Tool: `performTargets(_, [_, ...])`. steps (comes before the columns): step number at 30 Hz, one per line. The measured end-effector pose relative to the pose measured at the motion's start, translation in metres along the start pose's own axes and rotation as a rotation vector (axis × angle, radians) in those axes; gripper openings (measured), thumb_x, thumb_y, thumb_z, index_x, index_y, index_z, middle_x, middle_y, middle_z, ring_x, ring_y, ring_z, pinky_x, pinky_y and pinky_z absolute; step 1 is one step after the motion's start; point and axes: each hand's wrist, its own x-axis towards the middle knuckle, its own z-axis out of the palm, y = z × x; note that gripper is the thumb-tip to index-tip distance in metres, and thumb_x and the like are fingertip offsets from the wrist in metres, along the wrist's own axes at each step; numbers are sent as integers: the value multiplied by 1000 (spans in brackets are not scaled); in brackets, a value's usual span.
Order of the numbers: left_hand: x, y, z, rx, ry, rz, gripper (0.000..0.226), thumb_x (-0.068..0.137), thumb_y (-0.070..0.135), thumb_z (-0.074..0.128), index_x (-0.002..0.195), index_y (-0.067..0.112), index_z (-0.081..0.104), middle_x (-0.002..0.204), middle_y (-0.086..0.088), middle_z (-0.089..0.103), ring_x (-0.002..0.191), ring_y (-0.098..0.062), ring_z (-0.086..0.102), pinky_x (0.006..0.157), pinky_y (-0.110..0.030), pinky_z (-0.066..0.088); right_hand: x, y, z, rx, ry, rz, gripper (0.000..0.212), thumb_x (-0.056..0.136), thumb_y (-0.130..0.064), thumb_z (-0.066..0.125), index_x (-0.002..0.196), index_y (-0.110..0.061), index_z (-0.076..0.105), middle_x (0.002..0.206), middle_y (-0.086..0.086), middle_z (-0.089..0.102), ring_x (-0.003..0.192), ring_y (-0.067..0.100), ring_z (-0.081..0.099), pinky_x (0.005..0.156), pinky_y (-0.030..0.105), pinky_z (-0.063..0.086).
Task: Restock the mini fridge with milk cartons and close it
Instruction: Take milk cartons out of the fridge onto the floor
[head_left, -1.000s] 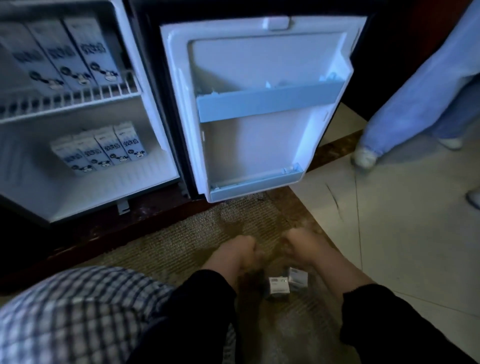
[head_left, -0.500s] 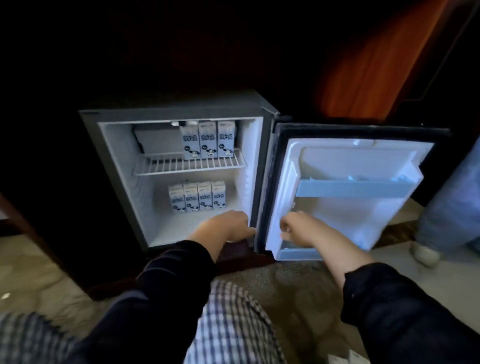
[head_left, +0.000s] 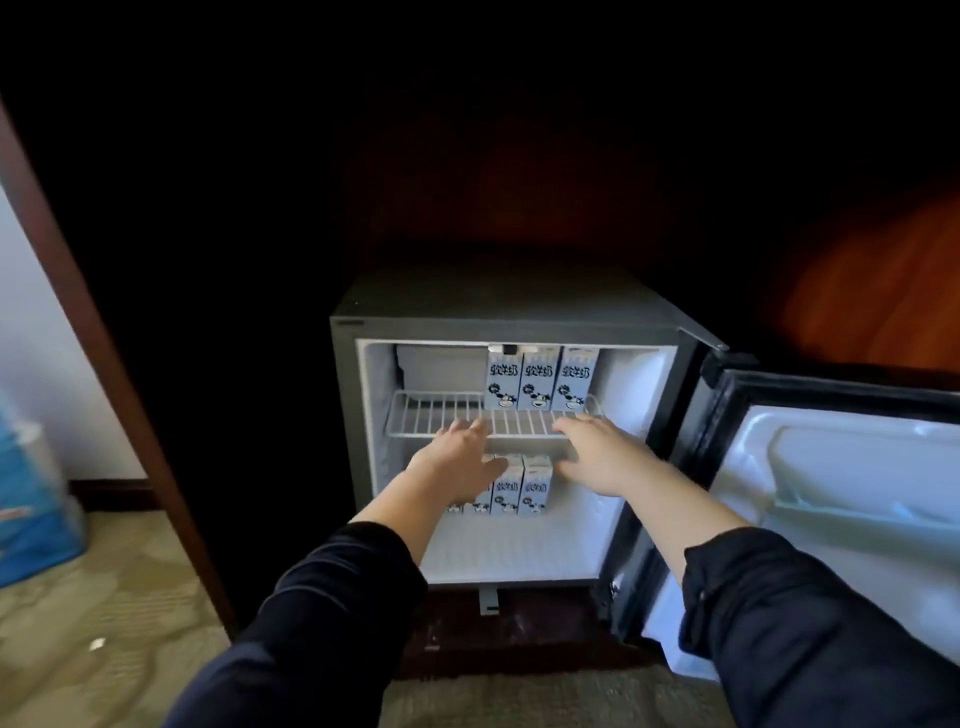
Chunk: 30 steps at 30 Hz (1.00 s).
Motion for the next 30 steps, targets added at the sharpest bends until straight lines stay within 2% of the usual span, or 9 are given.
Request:
performTargets(3, [22,-13,3,2,107,-14,64,92,37,51,145,21,20,141,-10,32,129,-31,34,105,-48,37,25,-1,4,-83,42,-26,52,87,-28,59,134,-17,39,135,3,44,126,24,39,98,41,42])
performTargets(6, [48,-23,4,-9,158,-2,75,90,36,54,147,28,7,155,-6,13,138,-35,22,109,-54,32,50,3,10,-163,97,-32,74,86,-30,61,146,-16,21,153,2,25,141,24,23,113,44,28])
performTargets(10, [84,-27,2,-23,216,1,88,88,34,58,148,31,-7,158,-4,-1,144,-32,9,114,-54,22,79,10,20,-187,202,-12,89,84,-33,65,150,-18,8,160,0,4,148,22,2,117,41,16])
performTargets(13, [109,-24,-5,19,257,-1,79,87,37,59,146,22,8,154,-9,14,141,-31,18,112,-52,26,98,13,26,-259,327,-32,88,80,-35,68,148,-16,16,155,5,18,145,24,12,115,38,16])
performTargets(16, [127,-21,-10,86,275,-3,60,89,40,55,137,11,32,141,-11,35,133,-29,30,106,-47,33,111,15,24,-330,445,-30,73,78,-36,69,139,-12,36,141,7,42,133,28,34,111,37,22])
performTargets(19, [138,-18,-13,102,261,-26,51,90,41,52,129,10,43,132,-11,44,127,-28,35,102,-44,36,119,17,18,-339,466,-19,61,79,-37,68,130,-13,46,134,8,52,128,29,43,108,38,26])
performTargets(23, [137,-17,-6,43,299,-14,49,91,37,53,129,7,41,131,-12,42,126,-28,35,100,-44,39,121,19,13,-311,421,-2,62,81,-39,68,132,-12,44,135,8,52,129,28,44,110,37,26])
performTargets(26, [128,-17,6,-77,384,50,55,90,29,57,134,7,32,138,-13,35,127,-29,36,98,-44,42,111,16,15,-288,465,-25,64,79,-34,71,132,-10,46,134,10,52,127,31,45,110,38,27])
performTargets(30, [114,-14,15,-261,487,150,54,91,24,57,134,10,27,136,-10,39,117,-28,49,87,-41,51,100,12,18,-156,497,-50,63,80,-26,72,134,-9,45,130,15,50,123,36,44,105,41,34])
